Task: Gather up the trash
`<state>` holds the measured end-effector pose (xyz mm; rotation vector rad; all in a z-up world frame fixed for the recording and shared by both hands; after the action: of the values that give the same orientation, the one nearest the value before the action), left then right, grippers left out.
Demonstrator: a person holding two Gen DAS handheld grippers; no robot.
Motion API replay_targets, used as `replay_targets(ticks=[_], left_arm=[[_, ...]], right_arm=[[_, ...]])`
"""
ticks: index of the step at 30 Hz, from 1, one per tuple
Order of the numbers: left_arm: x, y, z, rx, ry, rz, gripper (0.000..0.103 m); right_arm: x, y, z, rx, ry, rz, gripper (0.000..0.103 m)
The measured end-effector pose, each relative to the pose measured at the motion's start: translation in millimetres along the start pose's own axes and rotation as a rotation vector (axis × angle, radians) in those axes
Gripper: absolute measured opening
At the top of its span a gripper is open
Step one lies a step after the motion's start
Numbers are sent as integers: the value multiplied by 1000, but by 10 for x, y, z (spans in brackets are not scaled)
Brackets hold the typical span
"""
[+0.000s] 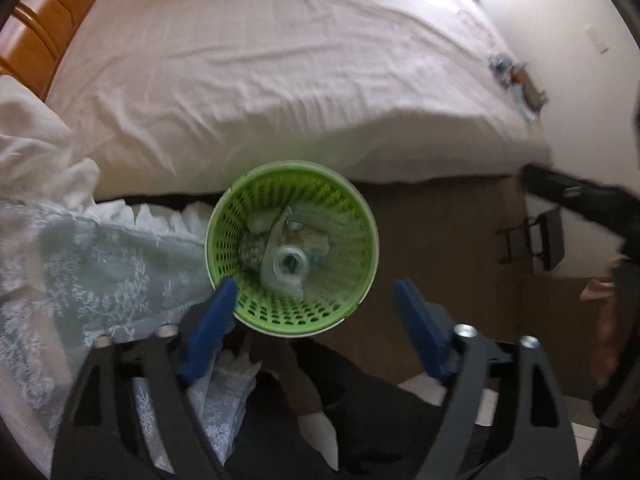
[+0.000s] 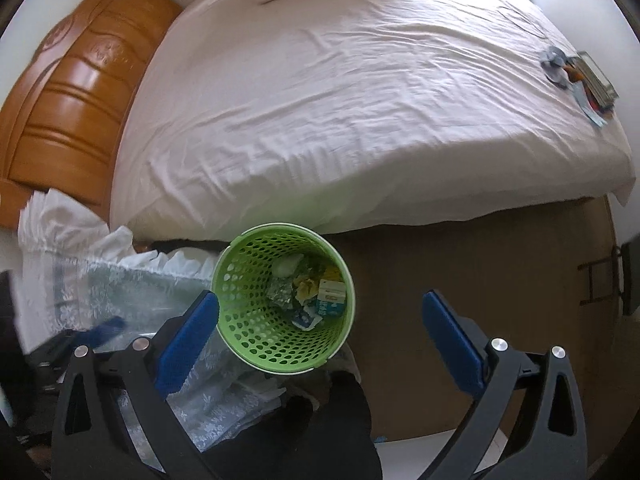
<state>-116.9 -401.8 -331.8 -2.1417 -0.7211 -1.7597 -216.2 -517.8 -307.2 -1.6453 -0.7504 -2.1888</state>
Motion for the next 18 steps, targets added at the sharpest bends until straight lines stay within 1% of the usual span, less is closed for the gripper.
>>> replay_targets(ticks=[2,4,7,9,13,15,18], left_arm=[[-97,-26,-4,12,6,27,81],[-120,-49,0,36,1,35,82],[-79,-57,12,58,1,27,88],[0,-35,38,62,9,2,88],[262,10,101,61,36,-60,89],[486,42,197,79,63,-122,89],[952,52,413,139,97,-242,89]], right_arm=[[7,-4,-64,0,-6,11,100],[11,1,-75,1,-7,17,100],[-11,20,-39,16,4,24,100],[-19,22,0,27,10,22,100],[-13,62,219,70,31,2,100],[12,78,359,95,40,-10,100],[111,160,689,169,56,-43,100]])
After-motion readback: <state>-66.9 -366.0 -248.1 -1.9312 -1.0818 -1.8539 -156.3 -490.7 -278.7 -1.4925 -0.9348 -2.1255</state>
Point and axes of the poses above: each gripper's, at about its wrist camera, not at the fingertips, and x roughly against the way its jaws point, z to its left, y to its top, the point moved 9 cm from there along -x, roughly the way its jaws point, and after that the axes turned 6 degrees about x, right-handed, at the moved point
